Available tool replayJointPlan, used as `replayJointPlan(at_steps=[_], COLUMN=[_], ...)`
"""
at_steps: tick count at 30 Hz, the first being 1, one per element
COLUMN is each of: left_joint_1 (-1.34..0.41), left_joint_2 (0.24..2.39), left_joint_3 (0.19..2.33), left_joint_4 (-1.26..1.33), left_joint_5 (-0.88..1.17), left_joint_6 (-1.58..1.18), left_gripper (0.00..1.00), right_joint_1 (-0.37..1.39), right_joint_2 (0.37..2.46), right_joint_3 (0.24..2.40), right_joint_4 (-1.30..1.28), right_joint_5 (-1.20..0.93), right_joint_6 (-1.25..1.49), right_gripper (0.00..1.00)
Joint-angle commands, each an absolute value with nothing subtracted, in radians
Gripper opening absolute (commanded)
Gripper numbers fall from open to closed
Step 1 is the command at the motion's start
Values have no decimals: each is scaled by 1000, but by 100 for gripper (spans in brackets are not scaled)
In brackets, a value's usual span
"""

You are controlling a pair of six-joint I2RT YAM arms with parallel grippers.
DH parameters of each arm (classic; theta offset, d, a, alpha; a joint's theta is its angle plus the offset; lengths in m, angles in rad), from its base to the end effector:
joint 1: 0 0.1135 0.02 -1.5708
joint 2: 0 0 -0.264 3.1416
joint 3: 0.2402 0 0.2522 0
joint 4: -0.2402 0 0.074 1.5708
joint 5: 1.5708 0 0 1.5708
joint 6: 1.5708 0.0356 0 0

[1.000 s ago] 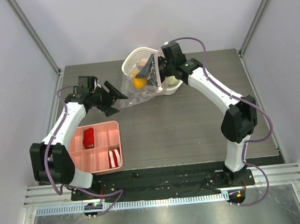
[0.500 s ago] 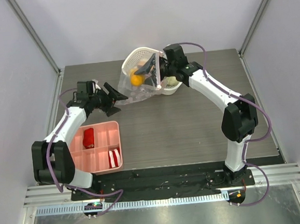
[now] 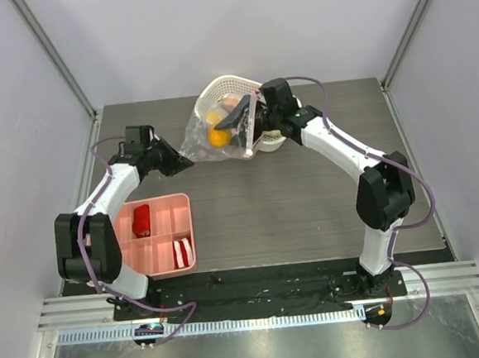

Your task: Open the zip-top bag and remove the fake food

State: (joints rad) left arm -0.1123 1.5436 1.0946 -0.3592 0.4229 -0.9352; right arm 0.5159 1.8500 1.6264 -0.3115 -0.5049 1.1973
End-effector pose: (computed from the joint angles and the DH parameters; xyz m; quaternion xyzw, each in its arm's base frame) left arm 0.3294 -0.0518 0.2481 -0.2914 0.8630 -0.3507 0.2176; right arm 0.3702 0.2298 0.3178 0.1646 0.8343 0.5043 0.1500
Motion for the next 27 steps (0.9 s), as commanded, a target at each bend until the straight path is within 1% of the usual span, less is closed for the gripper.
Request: replayJointPlan(at_steps=[1,8,9,11,12,13,14,15,16,17,18,20,23,24,27], left_joint_1=[-83,-31,-17,-5,-3,-6,-5,-5,-5,-3,-5,-5,-3,-3,-5], left_joint_2=[1551,1500,1496,1509,1516,1523,1537,1543,1548,1554,1571,1583,1588,1591,1600], left_joint_3=[1149,1141,1144,1150,1149,1137,1125,1114,1091,1082,1075,1069,1057,1052,1019], left_joint_4=[-466,-546,-545,-529,-484,-454,-424,-390,-368,-344,-313,-304,-299,-296,-221], left_joint_5=[304,164,179,279,360,490,553,590,656,690,718,768,779,784,819], left_joint_6=[-893,-859,-850,-838,-833,-844,-859,-894,-909,-925,-942,-963,-968,-972,-1034], left_gripper=[0,0,0,0,6,28,39,63,78,87,89,89,80,74,72], right_joint_1=[523,523,526,535,537,537,535,537,534,535,532,529,515,508,500], right_joint_2=[1766,1769,1770,1769,1770,1773,1779,1782,1786,1789,1789,1789,1779,1779,1782], right_joint_3=[1664,1713,1720,1724,1723,1717,1718,1723,1729,1735,1739,1741,1735,1733,1741], right_joint_4=[-420,-531,-549,-546,-517,-503,-494,-476,-471,-468,-465,-457,-431,-413,-362], right_joint_5=[-460,-387,-371,-370,-385,-397,-402,-409,-431,-437,-445,-471,-477,-482,-506], right_joint_6=[1062,934,904,891,894,911,919,925,931,927,923,926,946,959,1014], right_gripper=[1,1,1,1,1,1,1,1,1,1,1,1,1,1,1])
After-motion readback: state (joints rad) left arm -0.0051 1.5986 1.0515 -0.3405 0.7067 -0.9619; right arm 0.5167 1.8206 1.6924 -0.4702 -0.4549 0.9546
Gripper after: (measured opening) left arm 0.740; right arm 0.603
